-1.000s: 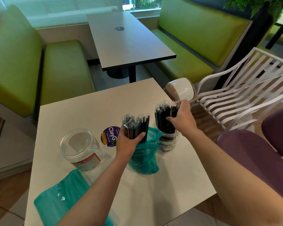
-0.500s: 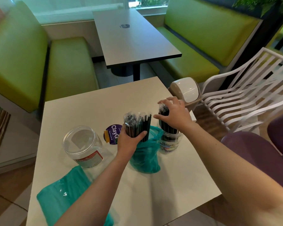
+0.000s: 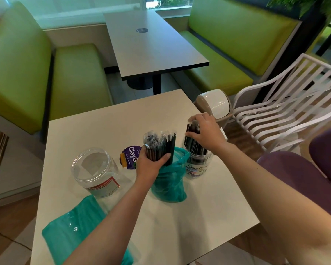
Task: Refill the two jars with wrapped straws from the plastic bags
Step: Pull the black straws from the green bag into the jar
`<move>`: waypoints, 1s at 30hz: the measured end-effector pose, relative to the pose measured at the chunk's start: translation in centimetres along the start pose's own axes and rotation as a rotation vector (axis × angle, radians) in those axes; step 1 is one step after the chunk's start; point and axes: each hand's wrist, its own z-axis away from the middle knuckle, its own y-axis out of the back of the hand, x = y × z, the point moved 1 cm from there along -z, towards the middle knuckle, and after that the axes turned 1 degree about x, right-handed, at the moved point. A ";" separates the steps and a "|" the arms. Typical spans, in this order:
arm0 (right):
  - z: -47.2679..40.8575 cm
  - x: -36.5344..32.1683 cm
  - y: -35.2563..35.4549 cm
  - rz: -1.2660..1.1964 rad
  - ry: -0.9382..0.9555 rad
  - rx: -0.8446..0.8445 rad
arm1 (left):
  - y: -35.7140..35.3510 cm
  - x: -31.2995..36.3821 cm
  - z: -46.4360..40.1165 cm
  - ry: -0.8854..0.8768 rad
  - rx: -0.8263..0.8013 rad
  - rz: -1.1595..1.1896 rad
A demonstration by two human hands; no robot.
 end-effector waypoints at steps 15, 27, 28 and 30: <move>8.4 -6.5 -3.3 -0.531 -0.148 0.096 | 1.0 -0.1 0.4 0.013 0.002 0.020; 7.7 -5.1 -5.3 -0.535 -0.203 -0.245 | 1.1 0.0 1.0 0.034 -0.058 0.085; 7.7 -5.1 -5.3 -0.541 -0.205 -0.224 | 1.1 0.0 1.0 0.036 -0.064 0.087; 7.6 -5.0 -5.2 -0.577 -0.207 -0.207 | 1.0 0.0 0.8 0.039 -0.077 0.097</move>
